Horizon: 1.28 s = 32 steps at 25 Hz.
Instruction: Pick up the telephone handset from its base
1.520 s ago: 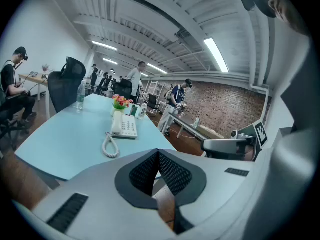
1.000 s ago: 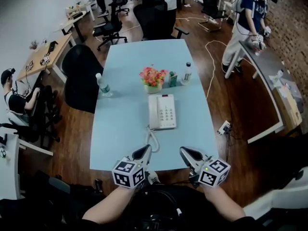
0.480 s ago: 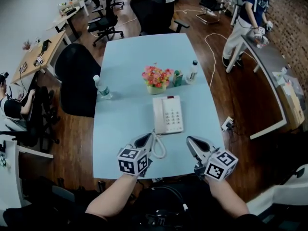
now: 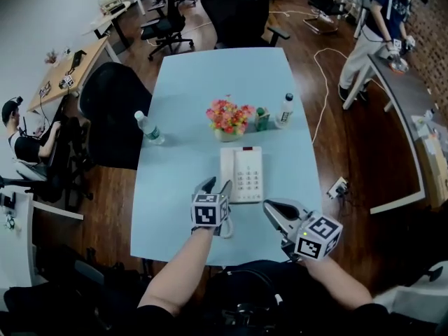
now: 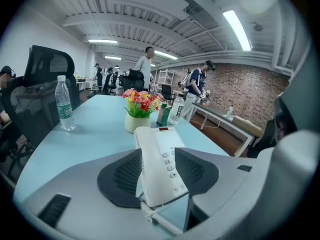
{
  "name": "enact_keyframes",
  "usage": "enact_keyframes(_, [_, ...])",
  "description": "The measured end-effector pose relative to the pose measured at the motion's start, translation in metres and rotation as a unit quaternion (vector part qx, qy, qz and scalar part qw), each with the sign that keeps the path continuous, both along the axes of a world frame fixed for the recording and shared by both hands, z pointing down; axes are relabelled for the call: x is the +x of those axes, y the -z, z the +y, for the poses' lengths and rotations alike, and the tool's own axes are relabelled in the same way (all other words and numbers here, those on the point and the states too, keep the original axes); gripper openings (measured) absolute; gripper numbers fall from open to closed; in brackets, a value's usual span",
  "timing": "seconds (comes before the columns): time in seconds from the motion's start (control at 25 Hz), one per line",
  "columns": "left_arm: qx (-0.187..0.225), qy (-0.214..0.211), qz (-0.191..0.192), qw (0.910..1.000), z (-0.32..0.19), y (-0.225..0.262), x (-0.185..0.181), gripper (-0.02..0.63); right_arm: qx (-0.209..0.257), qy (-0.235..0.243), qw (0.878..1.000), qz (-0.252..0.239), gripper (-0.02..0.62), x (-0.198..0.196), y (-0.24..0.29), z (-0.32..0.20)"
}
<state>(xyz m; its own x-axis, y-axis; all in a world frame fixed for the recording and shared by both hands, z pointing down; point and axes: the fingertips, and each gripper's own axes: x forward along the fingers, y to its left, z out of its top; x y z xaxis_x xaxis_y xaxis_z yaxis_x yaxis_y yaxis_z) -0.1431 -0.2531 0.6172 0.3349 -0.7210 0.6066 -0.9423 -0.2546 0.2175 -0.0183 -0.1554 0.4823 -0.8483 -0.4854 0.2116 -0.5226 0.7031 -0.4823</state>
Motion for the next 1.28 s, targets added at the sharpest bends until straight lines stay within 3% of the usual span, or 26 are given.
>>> enact_keyframes(0.08, [-0.018, 0.021, -0.018, 0.9995, -0.02, -0.015, 0.001, 0.249, -0.004, 0.009, 1.0, -0.002, 0.015, 0.007, -0.003, -0.002])
enact_keyframes(0.32, [-0.04, 0.065, -0.05, 0.9958, -0.071, -0.041, -0.001, 0.253, -0.011, 0.006, 1.0, -0.021, 0.015, 0.031, -0.007, -0.011])
enact_keyframes(0.6, [-0.098, 0.062, -0.08, 0.9901, -0.074, -0.083, 0.008, 0.252, -0.007, -0.009, 0.999, -0.032, 0.015, 0.039, -0.008, -0.011])
enact_keyframes(0.84, [-0.111, 0.06, -0.073, 0.9893, -0.071, -0.09, 0.007, 0.252, -0.014, -0.024, 0.999, -0.039, 0.015, 0.041, -0.013, -0.005])
enact_keyframes(1.04, [-0.088, 0.075, -0.031, 0.9928, -0.072, -0.075, 0.002, 0.228, -0.013, -0.032, 0.999, -0.039, 0.015, 0.039, -0.013, 0.0])
enact_keyframes(1.28, [-0.025, 0.043, 0.055, 0.9972, -0.052, -0.031, 0.006, 0.225, -0.01, -0.032, 0.999, -0.038, 0.015, 0.029, -0.01, 0.008])
